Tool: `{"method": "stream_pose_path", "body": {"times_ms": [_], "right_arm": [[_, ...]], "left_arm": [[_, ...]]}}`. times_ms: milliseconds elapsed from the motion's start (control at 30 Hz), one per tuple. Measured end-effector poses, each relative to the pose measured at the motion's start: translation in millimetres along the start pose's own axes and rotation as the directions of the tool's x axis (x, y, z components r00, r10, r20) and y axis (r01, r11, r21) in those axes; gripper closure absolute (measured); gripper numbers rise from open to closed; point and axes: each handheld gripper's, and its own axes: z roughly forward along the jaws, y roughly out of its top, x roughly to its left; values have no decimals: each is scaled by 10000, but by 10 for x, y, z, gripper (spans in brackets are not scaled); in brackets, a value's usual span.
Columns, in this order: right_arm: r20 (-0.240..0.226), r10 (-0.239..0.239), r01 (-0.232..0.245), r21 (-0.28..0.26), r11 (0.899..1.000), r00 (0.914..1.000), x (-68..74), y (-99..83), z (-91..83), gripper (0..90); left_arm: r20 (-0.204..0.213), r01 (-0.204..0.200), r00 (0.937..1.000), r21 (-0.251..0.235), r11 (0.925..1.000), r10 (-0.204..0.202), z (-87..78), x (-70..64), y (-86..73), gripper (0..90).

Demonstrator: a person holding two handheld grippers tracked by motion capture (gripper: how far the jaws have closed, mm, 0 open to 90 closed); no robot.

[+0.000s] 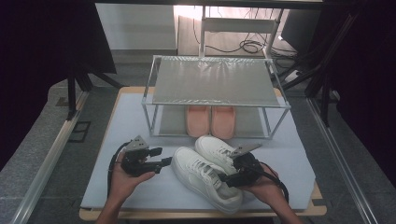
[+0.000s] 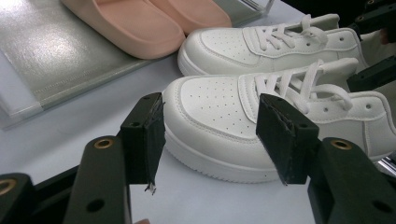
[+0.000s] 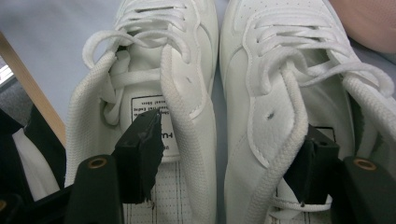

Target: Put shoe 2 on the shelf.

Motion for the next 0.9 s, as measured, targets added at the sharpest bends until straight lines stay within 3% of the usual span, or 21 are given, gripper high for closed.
{"method": "stream_pose_path", "body": {"times_ms": [300,433,533,600,667,900], "right_arm": [[32,-24,23,328,9995,10000,2,36,58,378],[80,-55,48,789,9969,10000,8,64,146,414],[80,-60,50,1141,9935,9999,2,73,248,528],[-292,268,-234,1113,9935,9992,-37,66,273,620],[-328,333,-300,952,9950,9989,-51,56,256,704],[-201,386,-371,682,9970,9991,-61,37,235,766]], "left_arm": [[-16,-4,10000,-58,10000,4,-19,10,2,427],[-15,-19,10000,-26,10000,19,-12,11,-1,427],[-20,-21,10000,-60,10000,20,-27,11,-1,427],[-48,5,10000,-105,9999,-6,-43,21,-2,427],[-83,30,10000,-123,9999,-31,-54,32,-5,428],[-97,5,10000,-90,10000,-6,-49,23,-7,428]]}}
